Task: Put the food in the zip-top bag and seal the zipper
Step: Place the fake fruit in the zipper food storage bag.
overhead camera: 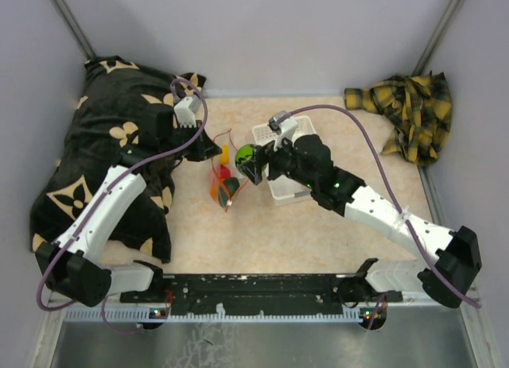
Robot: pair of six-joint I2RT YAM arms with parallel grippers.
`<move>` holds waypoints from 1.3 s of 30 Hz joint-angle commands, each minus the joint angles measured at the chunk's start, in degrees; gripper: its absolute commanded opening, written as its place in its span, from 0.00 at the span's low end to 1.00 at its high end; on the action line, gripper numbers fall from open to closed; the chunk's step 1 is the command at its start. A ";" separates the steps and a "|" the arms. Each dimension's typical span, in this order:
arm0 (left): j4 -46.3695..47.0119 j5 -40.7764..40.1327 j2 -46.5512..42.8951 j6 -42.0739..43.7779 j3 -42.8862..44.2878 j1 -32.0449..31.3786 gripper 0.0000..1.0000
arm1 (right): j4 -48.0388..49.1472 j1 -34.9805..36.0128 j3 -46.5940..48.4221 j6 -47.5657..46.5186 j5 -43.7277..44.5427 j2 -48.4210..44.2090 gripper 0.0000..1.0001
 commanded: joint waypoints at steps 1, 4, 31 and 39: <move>2.21 1.51 -1.16 0.54 -0.17 0.19 0.00 | 11.68 2.04 -0.59 2.76 -2.31 0.60 0.57; 2.21 1.75 -1.04 0.58 -0.12 0.23 0.00 | 15.51 2.80 -1.06 3.90 -4.18 1.93 0.57; 3.87 6.60 -2.34 -0.10 -1.15 0.23 0.00 | 29.90 3.00 -8.87 14.23 2.28 10.74 0.57; 4.76 8.64 -2.47 -0.52 -1.60 0.11 0.00 | 32.27 3.17 -8.18 14.06 5.87 16.09 0.65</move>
